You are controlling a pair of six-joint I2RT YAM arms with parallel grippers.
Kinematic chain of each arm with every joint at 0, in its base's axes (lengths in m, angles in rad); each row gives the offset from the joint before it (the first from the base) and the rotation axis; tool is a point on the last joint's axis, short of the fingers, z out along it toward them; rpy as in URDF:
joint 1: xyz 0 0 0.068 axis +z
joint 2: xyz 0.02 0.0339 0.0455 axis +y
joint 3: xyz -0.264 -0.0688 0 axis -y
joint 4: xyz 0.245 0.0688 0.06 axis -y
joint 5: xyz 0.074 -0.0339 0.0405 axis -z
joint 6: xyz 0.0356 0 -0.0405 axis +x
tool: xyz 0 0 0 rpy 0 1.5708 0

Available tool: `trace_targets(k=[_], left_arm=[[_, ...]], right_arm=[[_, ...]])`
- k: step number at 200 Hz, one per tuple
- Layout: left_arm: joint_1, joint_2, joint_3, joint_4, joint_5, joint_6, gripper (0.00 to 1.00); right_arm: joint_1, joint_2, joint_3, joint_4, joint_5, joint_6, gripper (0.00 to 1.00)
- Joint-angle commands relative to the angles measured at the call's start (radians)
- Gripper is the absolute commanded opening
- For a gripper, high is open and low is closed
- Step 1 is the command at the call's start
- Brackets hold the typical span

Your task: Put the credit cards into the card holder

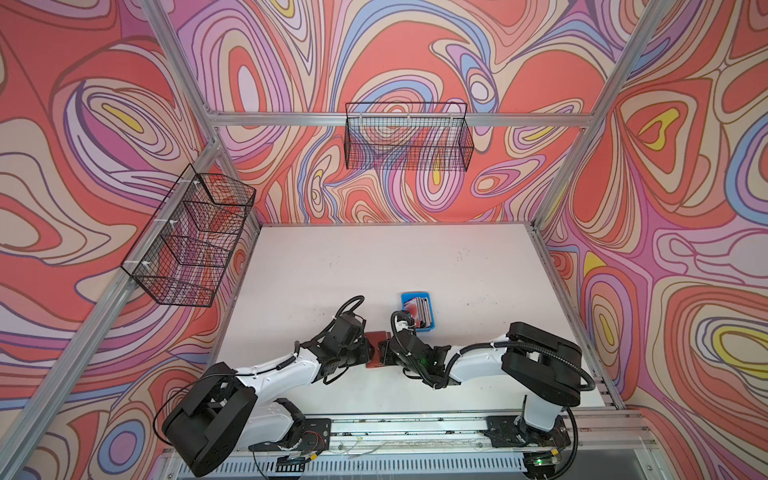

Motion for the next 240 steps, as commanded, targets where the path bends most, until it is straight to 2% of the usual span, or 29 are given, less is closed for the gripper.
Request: trace_targets(k=[1,151,240], left_arm=[[0.002,0.001,-0.025,-0.063,0.002,-0.007,0.35],[0.002,0.018,-0.027,-0.054,-0.003,-0.004,0.32],[0.002,0.009,-0.036,-0.030,0.029,-0.004,0.27]], right_arm=[[0.006,0.026,-0.017,0.008,-0.013,0.017,0.00],[0.012,0.000,0.011,0.033,-0.027,-0.003,0.00],[0.012,0.019,0.001,0.070,-0.031,0.004,0.00]])
